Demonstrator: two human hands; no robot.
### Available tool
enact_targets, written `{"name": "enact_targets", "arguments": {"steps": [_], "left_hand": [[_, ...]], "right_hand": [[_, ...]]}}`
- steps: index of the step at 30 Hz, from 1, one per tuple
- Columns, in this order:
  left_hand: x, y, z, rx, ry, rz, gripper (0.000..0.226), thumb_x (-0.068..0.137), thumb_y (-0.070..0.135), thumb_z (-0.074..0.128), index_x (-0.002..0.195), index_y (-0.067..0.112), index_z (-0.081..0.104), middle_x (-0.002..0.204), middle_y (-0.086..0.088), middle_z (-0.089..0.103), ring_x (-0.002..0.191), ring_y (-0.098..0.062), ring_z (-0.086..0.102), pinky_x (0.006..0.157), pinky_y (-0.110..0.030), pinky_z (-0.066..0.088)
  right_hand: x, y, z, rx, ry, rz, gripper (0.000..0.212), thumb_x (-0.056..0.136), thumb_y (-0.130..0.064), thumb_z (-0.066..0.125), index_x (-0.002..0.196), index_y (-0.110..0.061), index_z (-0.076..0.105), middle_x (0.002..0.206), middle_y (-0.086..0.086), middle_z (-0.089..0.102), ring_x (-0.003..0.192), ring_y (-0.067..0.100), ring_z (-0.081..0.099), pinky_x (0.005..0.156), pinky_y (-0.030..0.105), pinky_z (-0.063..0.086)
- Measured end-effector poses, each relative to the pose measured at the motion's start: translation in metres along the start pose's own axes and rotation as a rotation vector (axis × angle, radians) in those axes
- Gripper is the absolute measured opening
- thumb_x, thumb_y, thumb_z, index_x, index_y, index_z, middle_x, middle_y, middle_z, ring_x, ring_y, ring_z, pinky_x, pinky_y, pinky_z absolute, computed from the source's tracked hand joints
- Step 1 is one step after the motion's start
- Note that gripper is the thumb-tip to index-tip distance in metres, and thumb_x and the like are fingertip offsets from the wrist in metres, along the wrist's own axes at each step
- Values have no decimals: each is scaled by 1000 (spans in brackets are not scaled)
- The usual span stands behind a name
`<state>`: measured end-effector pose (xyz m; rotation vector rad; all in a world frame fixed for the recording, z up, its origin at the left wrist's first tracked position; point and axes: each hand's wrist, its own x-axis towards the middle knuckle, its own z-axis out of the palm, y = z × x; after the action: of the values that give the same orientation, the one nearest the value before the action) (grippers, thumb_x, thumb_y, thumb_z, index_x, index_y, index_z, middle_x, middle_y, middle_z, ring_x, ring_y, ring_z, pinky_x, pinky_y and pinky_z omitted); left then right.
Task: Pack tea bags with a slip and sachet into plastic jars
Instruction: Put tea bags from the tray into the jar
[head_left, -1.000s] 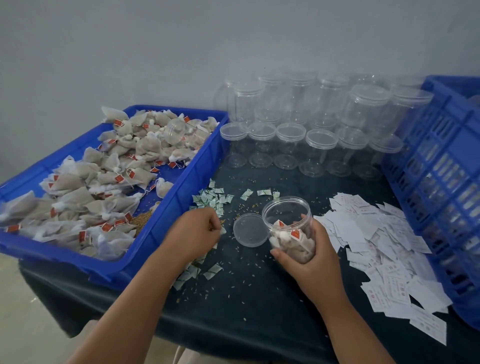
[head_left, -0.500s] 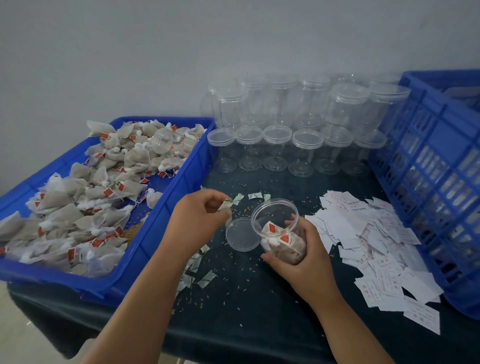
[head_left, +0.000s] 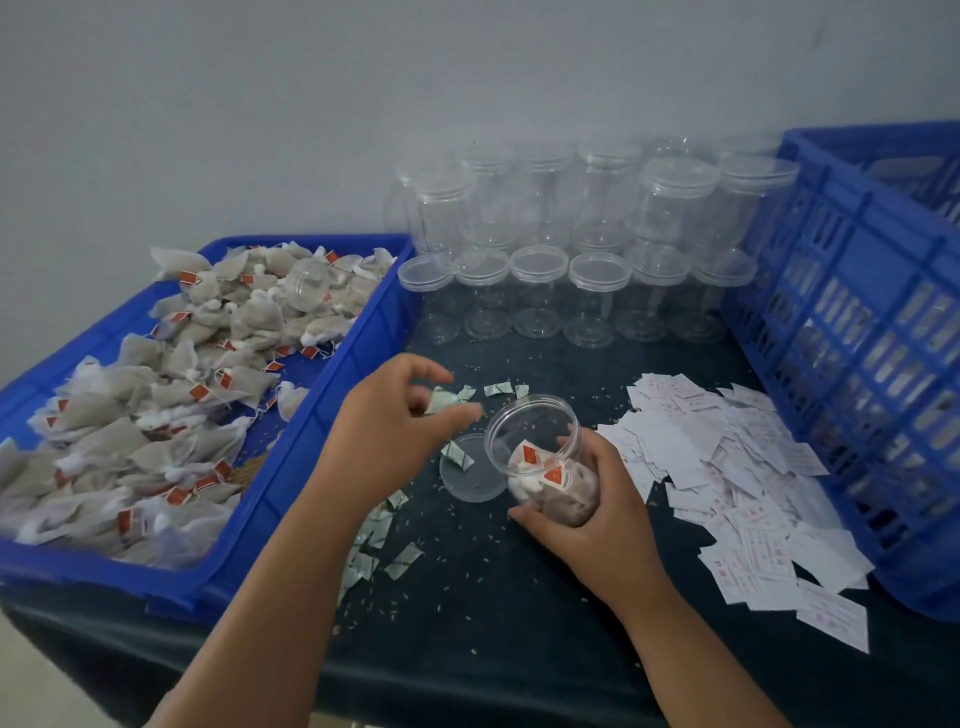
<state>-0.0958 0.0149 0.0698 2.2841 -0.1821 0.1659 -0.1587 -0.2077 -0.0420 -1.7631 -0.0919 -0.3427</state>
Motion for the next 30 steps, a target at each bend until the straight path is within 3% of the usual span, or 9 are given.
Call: {"name": "enact_targets", "arguments": {"steps": [3, 6, 9, 11, 14, 17, 21, 26, 30], "left_hand": [[-7, 35, 17, -29, -125, 130, 20, 81, 55, 83, 89, 40, 72, 59, 21, 61, 52, 2, 53, 51, -10, 39], [-6, 53, 31, 41, -242, 148, 28, 83, 64, 75, 104, 46, 77, 86, 25, 73, 81, 7, 66, 74, -21, 55], [-2, 57, 35, 1, -215, 163, 28, 99, 57, 60, 99, 39, 81, 87, 13, 78, 73, -6, 70, 74, -34, 60], [0, 55, 37, -108, -95, 177, 24, 102, 50, 61, 94, 37, 80, 82, 13, 77, 63, -5, 67, 63, -26, 58], [6, 46, 44, -294, 20, 115, 6, 99, 36, 70, 97, 36, 75, 83, 18, 76, 75, 2, 70, 65, -11, 52], [9, 30, 70, -54, -160, 34, 5, 98, 31, 69, 99, 35, 73, 85, 17, 74, 76, 3, 66, 71, -17, 51], [-6, 14, 119, 350, -382, 127, 25, 98, 37, 67, 123, 33, 69, 108, 15, 72, 104, -10, 66, 91, -32, 54], [-5, 12, 161, 403, -293, 165, 42, 93, 57, 67, 128, 35, 63, 108, 5, 61, 102, -19, 63, 73, -32, 46], [4, 16, 173, 399, -291, 98, 33, 89, 54, 70, 113, 32, 67, 106, 4, 57, 98, -22, 64, 71, -31, 44]], "right_hand": [[-2, -3, 0, 13, -1, -27, 87, 65, -51, 99, 139, -47, 54, 135, -19, 68, 123, 4, 69, 94, 20, 58], [-4, -2, -1, 57, 12, -55, 86, 68, -45, 100, 141, -37, 55, 135, -11, 69, 123, 13, 71, 94, 26, 61], [-4, -2, -3, 61, 58, -75, 84, 67, -47, 99, 138, -40, 55, 133, -13, 69, 121, 14, 71, 92, 25, 61], [-4, -2, -3, 63, 108, -80, 83, 66, -48, 98, 137, -40, 56, 133, -14, 69, 121, 14, 71, 93, 24, 60], [-2, -3, -8, 58, 303, -96, 83, 67, -51, 95, 138, -36, 56, 133, -19, 68, 122, 7, 69, 92, 16, 57], [2, 0, -20, 48, 573, -88, 83, 69, -55, 92, 139, -30, 55, 129, -20, 67, 116, 1, 69, 85, 11, 56], [10, 5, -35, 73, 785, -19, 85, 70, -58, 90, 141, -34, 50, 135, -8, 65, 116, 6, 69, 87, 10, 55], [12, 10, -35, 83, 772, 26, 86, 68, -61, 88, 138, -27, 51, 132, -9, 66, 116, 6, 68, 90, 10, 53], [11, 13, -32, 32, 699, 58, 91, 65, -63, 89, 139, -24, 54, 130, -9, 68, 117, 12, 69, 97, 37, 59]]}}
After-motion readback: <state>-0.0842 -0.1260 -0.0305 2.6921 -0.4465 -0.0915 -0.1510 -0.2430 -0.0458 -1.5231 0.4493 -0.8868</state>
